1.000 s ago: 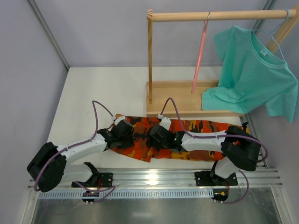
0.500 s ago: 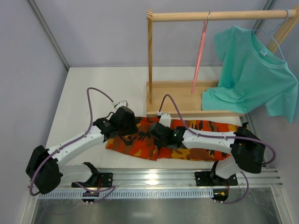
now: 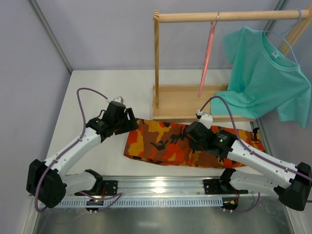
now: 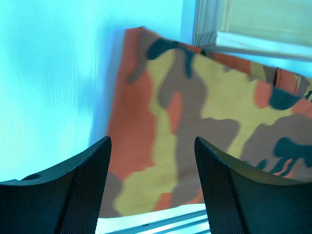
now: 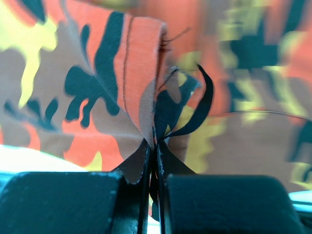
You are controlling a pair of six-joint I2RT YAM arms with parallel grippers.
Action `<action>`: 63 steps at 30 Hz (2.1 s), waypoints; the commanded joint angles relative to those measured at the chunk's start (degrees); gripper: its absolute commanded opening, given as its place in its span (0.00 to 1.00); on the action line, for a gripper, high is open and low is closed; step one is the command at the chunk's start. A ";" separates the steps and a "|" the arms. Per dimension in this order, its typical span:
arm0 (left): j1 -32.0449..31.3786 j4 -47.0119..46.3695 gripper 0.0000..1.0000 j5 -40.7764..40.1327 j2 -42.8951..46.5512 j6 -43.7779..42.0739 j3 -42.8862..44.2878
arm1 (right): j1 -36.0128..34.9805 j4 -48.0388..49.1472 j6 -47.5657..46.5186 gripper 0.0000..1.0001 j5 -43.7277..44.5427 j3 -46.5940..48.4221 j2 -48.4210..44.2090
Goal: Place the trousers on the hanger
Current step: Fold the trousers
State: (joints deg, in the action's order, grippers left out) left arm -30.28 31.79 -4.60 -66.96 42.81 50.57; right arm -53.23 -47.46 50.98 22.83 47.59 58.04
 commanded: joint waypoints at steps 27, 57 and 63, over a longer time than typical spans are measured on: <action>0.92 -4.38 0.21 0.22 -16.89 -2.64 -6.02 | 16.49 17.40 -5.10 0.75 -16.67 -22.63 -11.55; 7.61 6.26 0.01 -13.24 -17.24 -3.96 -0.73 | 5.78 39.20 4.65 0.79 -15.45 -26.41 -3.82; 7.69 6.18 0.00 -13.68 -16.80 -3.96 -1.00 | 2.96 40.43 7.02 0.78 -12.90 -24.66 0.66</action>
State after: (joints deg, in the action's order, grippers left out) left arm -23.07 37.56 -15.27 -85.56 38.76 49.82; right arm -49.01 -9.69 55.59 6.50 21.02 57.12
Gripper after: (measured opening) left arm 0.030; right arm 0.786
